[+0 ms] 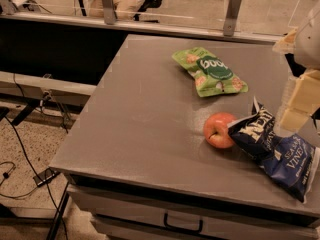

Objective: Pick green rice chip bag

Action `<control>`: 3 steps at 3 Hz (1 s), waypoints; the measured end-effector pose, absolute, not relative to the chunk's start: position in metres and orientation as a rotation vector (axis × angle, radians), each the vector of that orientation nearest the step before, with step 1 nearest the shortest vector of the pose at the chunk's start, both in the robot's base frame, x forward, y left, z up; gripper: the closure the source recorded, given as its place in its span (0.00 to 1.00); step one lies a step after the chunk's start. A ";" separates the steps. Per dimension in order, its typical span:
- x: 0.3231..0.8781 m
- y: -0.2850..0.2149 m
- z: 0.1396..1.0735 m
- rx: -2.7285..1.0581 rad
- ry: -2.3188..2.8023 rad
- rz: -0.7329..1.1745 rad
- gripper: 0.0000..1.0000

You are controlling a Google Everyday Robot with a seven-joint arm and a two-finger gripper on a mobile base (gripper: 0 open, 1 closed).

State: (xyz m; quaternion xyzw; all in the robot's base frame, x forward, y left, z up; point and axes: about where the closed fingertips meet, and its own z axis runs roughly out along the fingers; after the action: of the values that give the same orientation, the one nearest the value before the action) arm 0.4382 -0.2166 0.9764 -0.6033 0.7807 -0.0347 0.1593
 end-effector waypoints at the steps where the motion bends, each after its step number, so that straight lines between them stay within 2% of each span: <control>1: 0.438 -0.217 0.976 -1.724 2.231 -0.099 0.00; 2: 0.459 -0.220 0.972 -1.637 2.219 -0.048 0.00; 3: 0.518 -0.221 0.967 -1.507 2.205 0.020 0.00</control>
Offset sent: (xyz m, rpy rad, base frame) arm 0.0600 -0.0122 -0.0139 0.2047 -0.0556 -0.0994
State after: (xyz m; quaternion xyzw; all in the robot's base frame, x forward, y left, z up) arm 0.5185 -0.2211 0.9666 -0.5487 0.8027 0.0074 0.2334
